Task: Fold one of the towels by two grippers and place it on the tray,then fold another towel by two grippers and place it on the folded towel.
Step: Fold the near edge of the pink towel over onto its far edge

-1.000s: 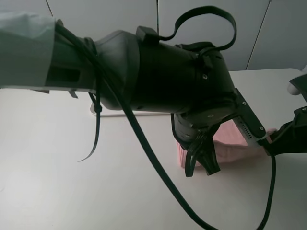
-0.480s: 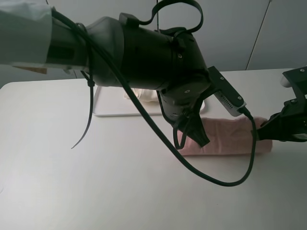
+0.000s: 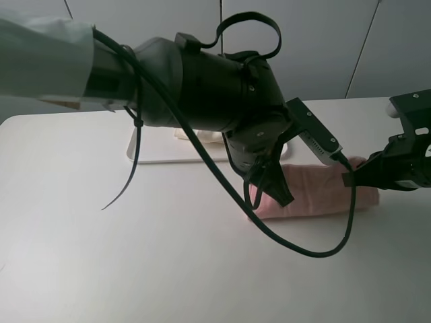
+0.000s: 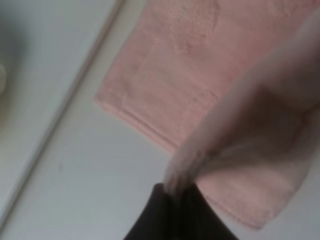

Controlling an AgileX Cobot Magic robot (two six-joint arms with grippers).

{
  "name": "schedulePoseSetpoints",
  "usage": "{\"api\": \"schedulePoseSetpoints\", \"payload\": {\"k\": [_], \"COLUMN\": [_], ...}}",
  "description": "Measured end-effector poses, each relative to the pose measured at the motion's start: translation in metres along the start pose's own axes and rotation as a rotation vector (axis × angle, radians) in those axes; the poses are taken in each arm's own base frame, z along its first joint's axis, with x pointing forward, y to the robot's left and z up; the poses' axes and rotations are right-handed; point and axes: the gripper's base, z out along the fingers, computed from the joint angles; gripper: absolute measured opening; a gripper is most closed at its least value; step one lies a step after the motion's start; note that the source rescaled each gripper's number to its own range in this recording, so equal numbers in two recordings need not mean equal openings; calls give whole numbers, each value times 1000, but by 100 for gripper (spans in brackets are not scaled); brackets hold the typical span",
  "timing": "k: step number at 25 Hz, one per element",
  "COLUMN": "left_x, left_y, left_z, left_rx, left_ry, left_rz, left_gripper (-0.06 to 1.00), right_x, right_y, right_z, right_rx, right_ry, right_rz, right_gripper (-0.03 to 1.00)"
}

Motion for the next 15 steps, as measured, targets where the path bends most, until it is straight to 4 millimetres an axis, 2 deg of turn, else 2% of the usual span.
{"api": "schedulePoseSetpoints", "payload": {"k": [4, 9, 15], "left_x": [0, -4, -5], "left_y": [-2, 4, 13], "left_z": [5, 8, 16], "left_rx": [-3, 6, 8], "left_ry": [-8, -58, -75], "left_rz": [14, -21, -46], "left_gripper": [0, 0, 0], "right_x": [0, 4, 4], "right_y": [-8, -28, -31], "right_z": [6, 8, 9], "right_rx": [23, 82, 95], "right_ry": [-6, 7, -10], "right_rz": [28, 130, 145], "right_gripper": [0, 0, 0]}}
